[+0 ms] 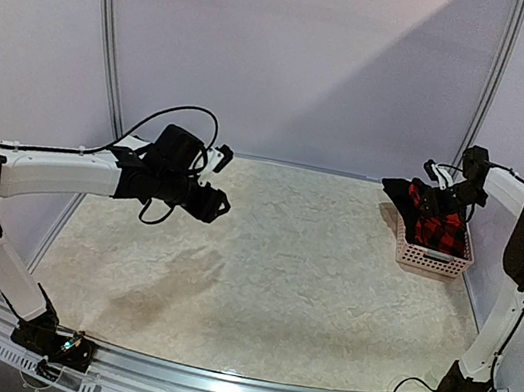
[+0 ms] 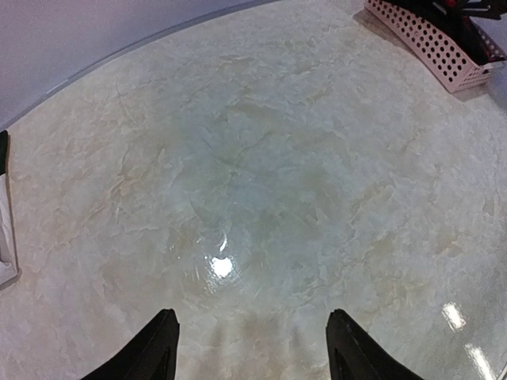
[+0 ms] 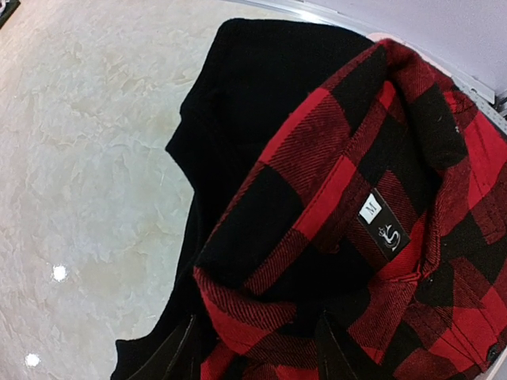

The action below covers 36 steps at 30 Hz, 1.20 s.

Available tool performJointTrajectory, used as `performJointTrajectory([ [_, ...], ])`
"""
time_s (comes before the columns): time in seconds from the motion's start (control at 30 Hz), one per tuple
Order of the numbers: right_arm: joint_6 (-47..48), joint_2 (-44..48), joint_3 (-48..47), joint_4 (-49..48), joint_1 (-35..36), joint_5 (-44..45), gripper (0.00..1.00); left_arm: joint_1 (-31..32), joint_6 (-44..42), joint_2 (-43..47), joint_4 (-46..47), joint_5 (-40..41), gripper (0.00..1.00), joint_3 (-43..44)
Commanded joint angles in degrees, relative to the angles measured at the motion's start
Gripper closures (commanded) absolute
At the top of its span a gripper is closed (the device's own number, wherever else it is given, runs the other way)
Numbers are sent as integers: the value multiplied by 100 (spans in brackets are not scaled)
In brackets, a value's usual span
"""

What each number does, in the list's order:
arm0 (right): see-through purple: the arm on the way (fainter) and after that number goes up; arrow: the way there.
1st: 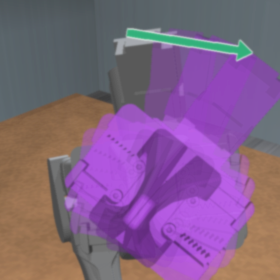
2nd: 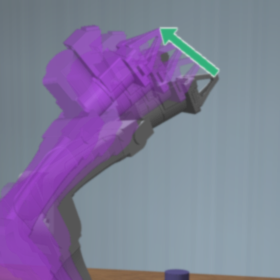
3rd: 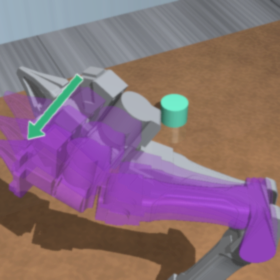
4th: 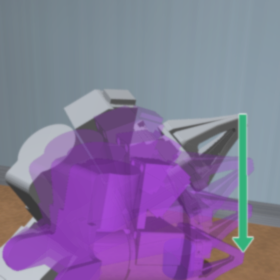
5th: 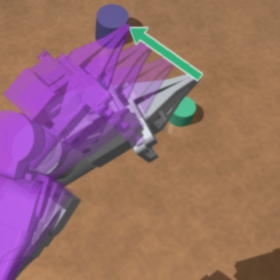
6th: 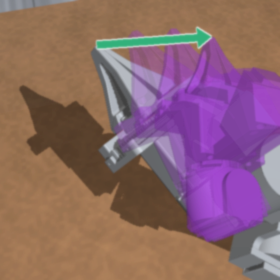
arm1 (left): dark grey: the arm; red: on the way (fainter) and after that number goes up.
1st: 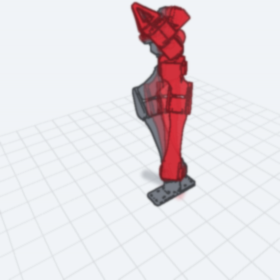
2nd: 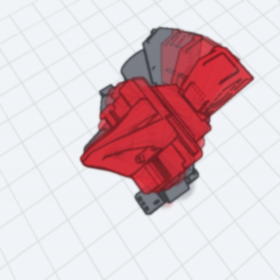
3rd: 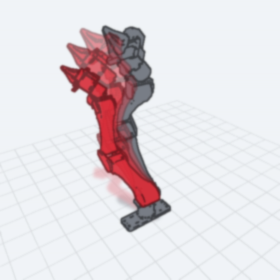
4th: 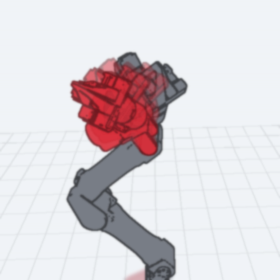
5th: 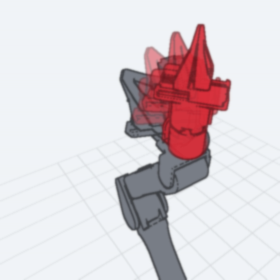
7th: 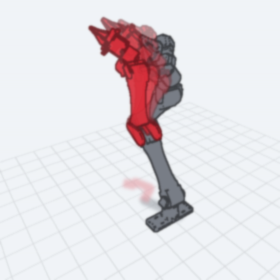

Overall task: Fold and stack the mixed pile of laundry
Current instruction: Pick up the square-folded shirt from the bin, then move the square-folded shirt to the center of the board.

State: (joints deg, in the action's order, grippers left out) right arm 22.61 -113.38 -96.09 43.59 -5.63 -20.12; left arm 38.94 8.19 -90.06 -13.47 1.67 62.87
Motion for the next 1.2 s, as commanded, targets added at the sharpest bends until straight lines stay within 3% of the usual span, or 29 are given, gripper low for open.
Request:
performJointTrajectory([
  [0.0,29,-196,-200,-12,35,19,54,96,-7,-91,-115,-61,35,146],
  [0.13,-81,-301,-330,-88,28,180,64,96,-3,-104,-124,-53,35,155],
  [0.27,-275,-387,-487,-157,27,297,86,96,-23,-108,-126,-21,35,145],
  [0.43,-332,-8,-590,-60,29,474,100,96,-27,-104,-153,-33,35,176],
  [0.77,-444,1703,-1149,235,241,556,100,97,-26,14,-160,-14,35,190],
  [0.83,-322,1900,-1460,419,598,454,100,89,-32,36,-179,25,35,203],
  [1.03,904,2291,-2074,1118,2860,188,100,75,-126,122,-234,270,35,206],
  [1.17,1526,2200,-2881,1606,3898,-31,100,25,-266,170,-296,483,35,230],
])
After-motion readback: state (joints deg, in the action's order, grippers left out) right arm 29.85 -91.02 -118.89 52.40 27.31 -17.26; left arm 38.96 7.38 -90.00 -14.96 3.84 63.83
